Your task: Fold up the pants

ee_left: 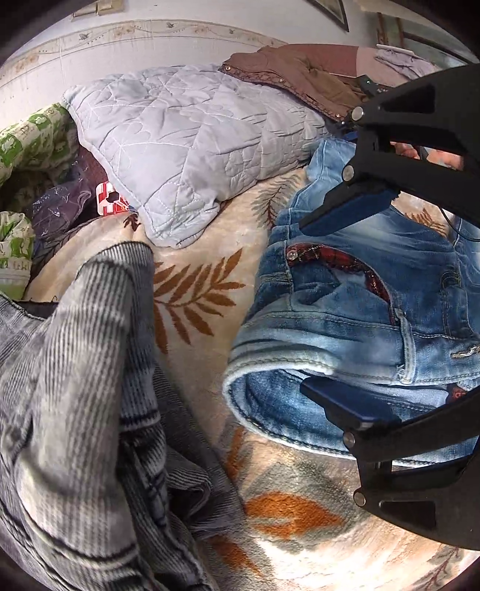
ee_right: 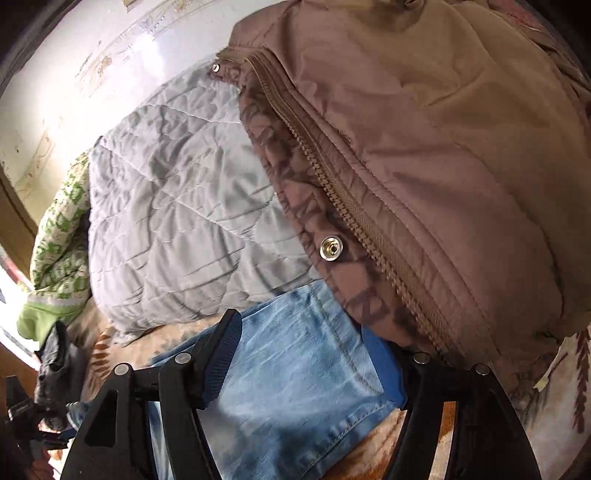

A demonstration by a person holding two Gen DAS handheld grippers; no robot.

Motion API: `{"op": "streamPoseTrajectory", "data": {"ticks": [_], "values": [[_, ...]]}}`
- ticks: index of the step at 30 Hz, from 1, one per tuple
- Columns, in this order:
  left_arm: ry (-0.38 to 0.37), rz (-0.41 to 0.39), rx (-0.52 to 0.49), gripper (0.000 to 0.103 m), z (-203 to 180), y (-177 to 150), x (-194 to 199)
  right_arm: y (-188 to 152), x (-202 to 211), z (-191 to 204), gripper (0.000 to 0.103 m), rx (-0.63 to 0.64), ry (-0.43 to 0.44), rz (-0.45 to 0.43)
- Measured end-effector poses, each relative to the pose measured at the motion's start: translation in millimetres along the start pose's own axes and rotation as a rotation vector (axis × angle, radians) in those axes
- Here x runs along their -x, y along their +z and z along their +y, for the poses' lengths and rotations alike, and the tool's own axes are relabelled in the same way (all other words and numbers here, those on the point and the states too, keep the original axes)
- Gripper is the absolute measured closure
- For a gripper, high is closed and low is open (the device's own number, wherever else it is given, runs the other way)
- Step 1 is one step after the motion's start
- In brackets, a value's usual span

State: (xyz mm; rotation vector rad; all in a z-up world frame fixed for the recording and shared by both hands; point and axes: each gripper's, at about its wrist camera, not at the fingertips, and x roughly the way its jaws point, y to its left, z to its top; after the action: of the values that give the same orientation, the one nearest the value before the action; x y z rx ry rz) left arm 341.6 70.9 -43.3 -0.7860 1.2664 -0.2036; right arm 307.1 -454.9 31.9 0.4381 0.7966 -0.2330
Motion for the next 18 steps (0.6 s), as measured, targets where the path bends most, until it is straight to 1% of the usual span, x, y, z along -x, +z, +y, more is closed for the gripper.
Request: {"op": "streamPoseTrajectory", "data": {"ticks": [2,3,4,5,6,7,8,10,11,12,15,18], "values": [[-0.004,0.002,0.006,0.024,-2.4,6.8,-6.8,2.4,-23.5,-4.3,0.033,-0.003,-0.026,0.063],[-0.007,0.004,0.009,0.024,-3.5,9.9,-10.9,3.5,-32.0,-7.3,0.034,-0.01,-0.022,0.087],[-0.006,0.005,0.009,0.025,-5.5,12.7,-14.5,4.6,-35.4,-10.4,0.048,-0.026,0.008,0.092],[-0.006,0.004,-0.001,0.031,-8.6,14.5,-16.9,5.5,-36.9,-14.0,0.068,-0.044,0.068,0.105],[-0.008,0.0,-0.025,0.041,-13.5,15.1,-17.1,6.1,-36.6,-17.5,0.098,-0.059,0.104,0.124],[-0.004,-0.004,-0.059,0.066,-21.0,14.3,-15.6,6.2,-31.3,-18.2,0.101,-0.05,0.107,0.118],[-0.003,-0.01,-0.095,0.084,-27.6,11.9,-12.0,6.1,-22.5,-15.7,0.101,-0.008,0.104,0.101],[-0.01,-0.051,-0.168,0.091,-39.2,2.1,2.8,2.9,4.5,-7.6,0.102,0.079,0.095,0.058],[-0.005,-0.079,-0.21,0.095,-44.6,-5.1,12.3,-0.1,20.5,-7.4,0.102,0.096,0.106,0.035],[0.001,-0.105,-0.249,0.096,-48.9,-13.3,22.3,-2.6,37.6,-10.3,0.102,0.099,0.117,0.012],[-0.021,-0.177,-0.334,0.096,-57.7,-42.4,58.3,-15.2,91.3,-32.0,0.102,0.072,0.157,-0.054],[-0.065,-0.219,-0.374,0.096,-59.0,-77.5,94.5,-40.9,143.9,-61.2,0.102,0.038,0.16,-0.109]]}}
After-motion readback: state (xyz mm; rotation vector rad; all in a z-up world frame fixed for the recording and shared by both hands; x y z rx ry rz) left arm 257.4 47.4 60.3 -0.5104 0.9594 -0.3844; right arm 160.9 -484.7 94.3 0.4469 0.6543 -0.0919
